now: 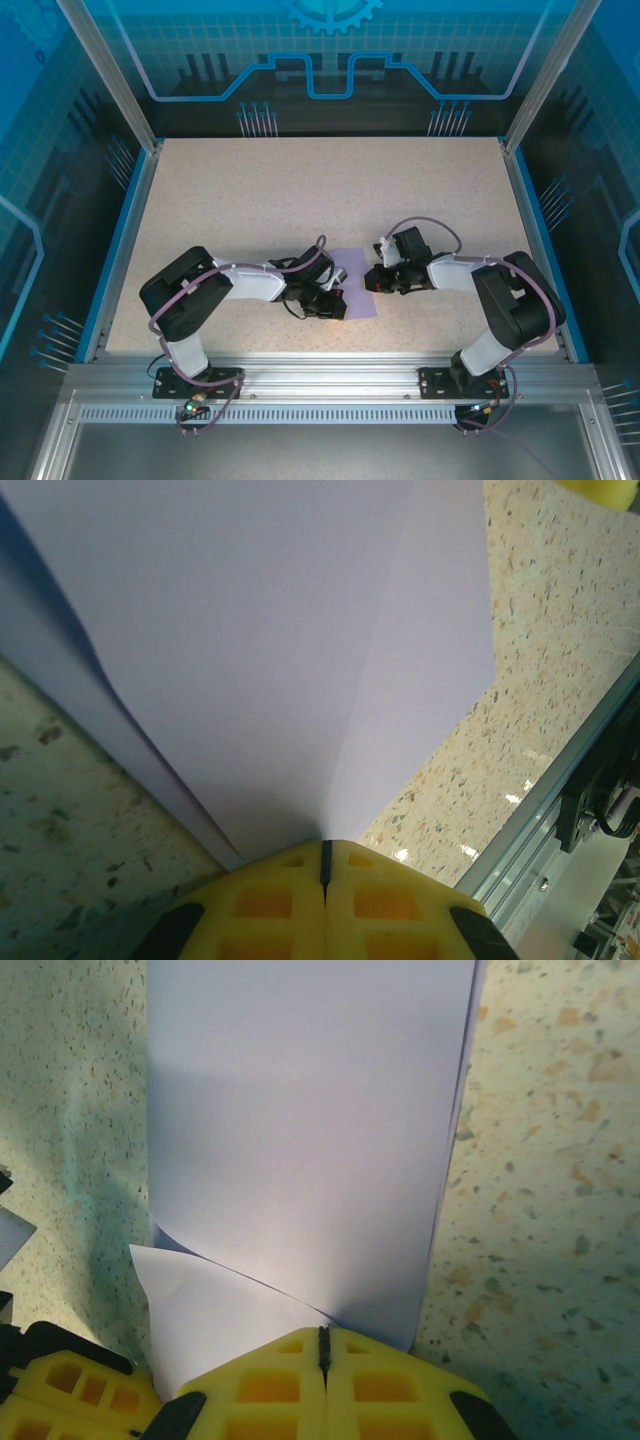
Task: Fold a paper plane with a square sheet of paper (fold left side to right side)
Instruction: Fold the triangle a second time at the center of the table.
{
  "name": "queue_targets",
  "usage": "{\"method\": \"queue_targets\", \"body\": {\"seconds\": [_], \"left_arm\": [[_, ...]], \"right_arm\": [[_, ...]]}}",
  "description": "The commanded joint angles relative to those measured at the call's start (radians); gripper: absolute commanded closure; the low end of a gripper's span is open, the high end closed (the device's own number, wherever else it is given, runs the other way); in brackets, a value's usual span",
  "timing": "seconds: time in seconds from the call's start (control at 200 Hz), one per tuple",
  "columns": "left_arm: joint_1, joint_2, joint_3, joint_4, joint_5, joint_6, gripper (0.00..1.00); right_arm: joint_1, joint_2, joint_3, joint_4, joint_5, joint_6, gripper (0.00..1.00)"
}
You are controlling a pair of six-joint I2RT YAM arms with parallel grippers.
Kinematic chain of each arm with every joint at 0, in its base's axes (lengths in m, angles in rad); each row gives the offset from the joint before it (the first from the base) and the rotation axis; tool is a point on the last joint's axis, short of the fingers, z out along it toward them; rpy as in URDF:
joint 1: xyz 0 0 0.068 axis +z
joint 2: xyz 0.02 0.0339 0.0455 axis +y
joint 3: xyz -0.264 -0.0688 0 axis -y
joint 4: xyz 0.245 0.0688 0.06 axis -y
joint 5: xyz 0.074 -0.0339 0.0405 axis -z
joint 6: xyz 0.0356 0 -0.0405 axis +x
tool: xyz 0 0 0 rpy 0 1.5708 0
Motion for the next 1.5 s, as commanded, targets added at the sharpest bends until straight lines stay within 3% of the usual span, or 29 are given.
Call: {"method": "queue_targets", "body": {"seconds": [0.0,0.35,0.535,0.825,1.07,1.496], "left_arm": [[-0.015,0.018,-0.04,-0.081,-0.05,-0.007,1.0],[-0.016,0.008,-0.045,-0.076,-0.051,-0.007,1.0],[-0.015,-0.001,-0.046,-0.074,-0.051,-0.005,1.0],[-0.014,-0.038,-0.023,-0.089,-0.048,0.007,1.0],[-0.015,-0.077,0.061,-0.122,-0.014,0.022,0.99],[-0.014,0.053,0.158,-0.141,-0.019,0.051,0.99]], "right_arm": [[-0.034,-0.002,0.02,0.005,-0.013,-0.025,1.0],[0.053,-0.162,-0.021,-0.018,-0.024,0.042,1.0],[0.128,-0.109,-0.04,0.039,-0.022,0.094,1.0],[0.117,0.019,-0.009,0.017,0.01,0.102,1.0],[0.117,0.02,-0.023,-0.058,0.047,0.083,1.0],[0.119,0.025,-0.019,-0.071,0.04,0.079,1.0]]}}
